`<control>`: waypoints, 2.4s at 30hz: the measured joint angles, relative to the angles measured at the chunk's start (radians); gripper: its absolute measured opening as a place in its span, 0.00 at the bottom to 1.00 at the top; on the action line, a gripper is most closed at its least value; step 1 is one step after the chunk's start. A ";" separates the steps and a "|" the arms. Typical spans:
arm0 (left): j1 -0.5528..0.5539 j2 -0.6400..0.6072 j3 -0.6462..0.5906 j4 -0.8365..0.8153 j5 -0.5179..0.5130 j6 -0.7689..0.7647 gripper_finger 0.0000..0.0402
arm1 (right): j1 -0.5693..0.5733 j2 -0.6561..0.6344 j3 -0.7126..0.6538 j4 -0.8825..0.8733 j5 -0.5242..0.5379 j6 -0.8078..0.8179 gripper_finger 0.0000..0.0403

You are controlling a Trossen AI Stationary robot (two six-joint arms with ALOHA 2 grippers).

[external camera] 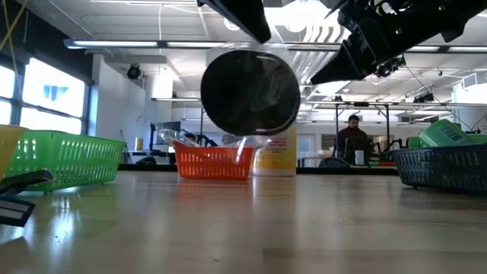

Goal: Pick & Place Travel size toiletries
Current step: Put the black hairbrush into the green bin

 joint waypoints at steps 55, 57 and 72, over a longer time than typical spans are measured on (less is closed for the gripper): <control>0.409 -0.854 -0.747 0.248 0.609 0.509 0.00 | 0.001 0.000 0.000 0.028 0.001 0.057 0.01; 0.409 -0.904 -0.753 0.233 0.619 0.478 0.00 | 0.001 0.000 0.000 0.028 0.001 0.058 0.01; 0.409 -1.123 -0.895 0.070 0.542 0.178 0.00 | 0.001 0.000 0.000 0.064 0.000 0.057 0.01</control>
